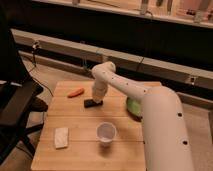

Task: Push the eraser across the table

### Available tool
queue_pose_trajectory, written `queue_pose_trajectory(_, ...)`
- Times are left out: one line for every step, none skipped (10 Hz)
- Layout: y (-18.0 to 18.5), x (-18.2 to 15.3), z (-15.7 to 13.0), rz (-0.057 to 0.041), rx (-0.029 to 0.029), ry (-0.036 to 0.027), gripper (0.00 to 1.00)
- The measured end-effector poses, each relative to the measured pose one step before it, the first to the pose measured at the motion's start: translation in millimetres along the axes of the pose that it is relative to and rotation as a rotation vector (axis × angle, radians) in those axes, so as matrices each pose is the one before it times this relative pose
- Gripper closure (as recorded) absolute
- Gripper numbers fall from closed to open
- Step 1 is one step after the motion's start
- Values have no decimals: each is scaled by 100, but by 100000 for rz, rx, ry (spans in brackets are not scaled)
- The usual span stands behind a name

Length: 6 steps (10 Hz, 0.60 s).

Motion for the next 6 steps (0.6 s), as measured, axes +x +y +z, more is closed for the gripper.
queue_pose_trajectory(-302, -276, 158, -579, 181, -102, 100)
queue_pose_trajectory(-33, 10, -109, -14, 114, 73, 100)
queue_pose_trajectory(-21, 0, -60, 4, 81, 17, 100)
queue_pose_trajectory(-2, 5, -12, -6, -5, 29, 100)
queue_pose_trajectory(-25, -42, 30, -165, 17, 46, 100)
queue_pose_trajectory(-342, -309, 177, -1030, 377, 169, 100)
